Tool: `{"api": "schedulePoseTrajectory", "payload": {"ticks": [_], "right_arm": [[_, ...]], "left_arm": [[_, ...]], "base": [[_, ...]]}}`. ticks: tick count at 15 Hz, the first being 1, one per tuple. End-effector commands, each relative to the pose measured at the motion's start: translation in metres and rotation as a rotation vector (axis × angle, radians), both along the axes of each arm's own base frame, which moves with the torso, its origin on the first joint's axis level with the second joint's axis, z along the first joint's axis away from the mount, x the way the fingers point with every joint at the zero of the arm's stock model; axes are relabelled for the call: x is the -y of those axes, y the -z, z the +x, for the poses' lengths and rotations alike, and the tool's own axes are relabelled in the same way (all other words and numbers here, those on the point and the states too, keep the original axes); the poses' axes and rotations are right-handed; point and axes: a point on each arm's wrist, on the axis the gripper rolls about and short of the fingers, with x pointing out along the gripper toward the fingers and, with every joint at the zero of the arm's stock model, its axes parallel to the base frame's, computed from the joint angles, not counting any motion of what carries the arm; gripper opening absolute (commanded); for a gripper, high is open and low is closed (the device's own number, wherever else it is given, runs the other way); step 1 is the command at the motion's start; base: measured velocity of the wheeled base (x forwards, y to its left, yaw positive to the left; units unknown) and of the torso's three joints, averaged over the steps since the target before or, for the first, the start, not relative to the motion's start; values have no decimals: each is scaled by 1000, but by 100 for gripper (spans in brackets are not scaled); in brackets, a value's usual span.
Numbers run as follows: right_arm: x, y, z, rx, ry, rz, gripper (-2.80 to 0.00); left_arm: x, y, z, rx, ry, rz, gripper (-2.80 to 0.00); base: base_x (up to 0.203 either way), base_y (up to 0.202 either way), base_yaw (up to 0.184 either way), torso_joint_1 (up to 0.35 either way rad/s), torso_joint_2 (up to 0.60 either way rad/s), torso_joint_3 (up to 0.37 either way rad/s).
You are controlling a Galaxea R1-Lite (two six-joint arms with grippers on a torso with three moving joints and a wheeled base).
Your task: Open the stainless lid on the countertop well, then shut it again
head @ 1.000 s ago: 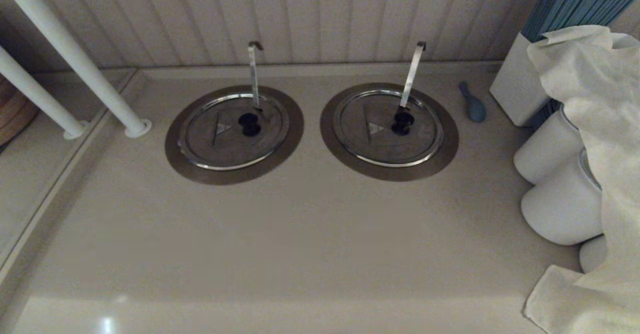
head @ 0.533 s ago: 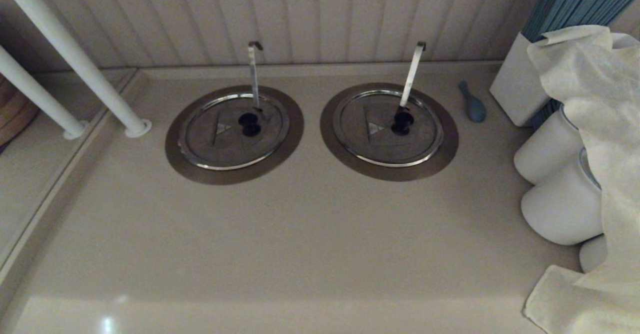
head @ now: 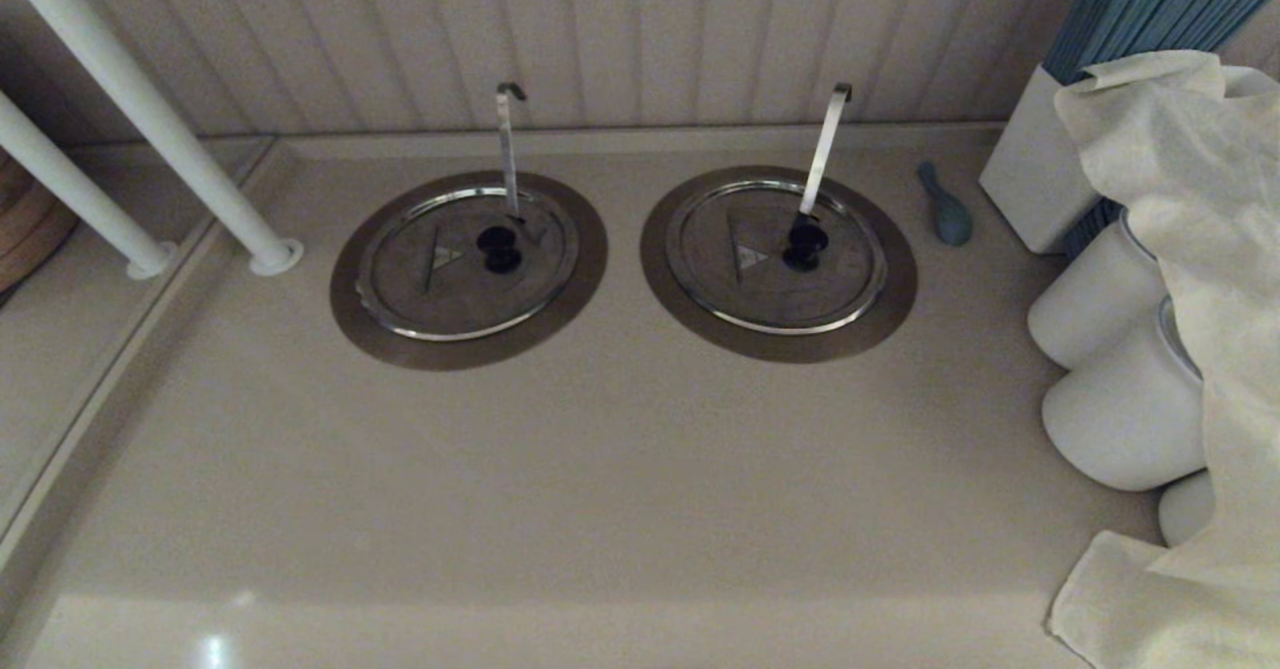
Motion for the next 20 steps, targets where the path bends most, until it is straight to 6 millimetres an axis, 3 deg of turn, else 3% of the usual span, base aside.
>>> {"api": "schedulePoseTrajectory", "payload": {"ticks": [1,20], "right_arm": [[0,0,0,0,-2,-1,-280],[0,0,0,1,1,2,-280]], "left_arm": [[0,0,0,-5,1,-4,-280],[0,0,0,-5,-1,-18,-280]], "base": [[0,0,0,0,0,0],[0,0,0,0,0,0]]}}
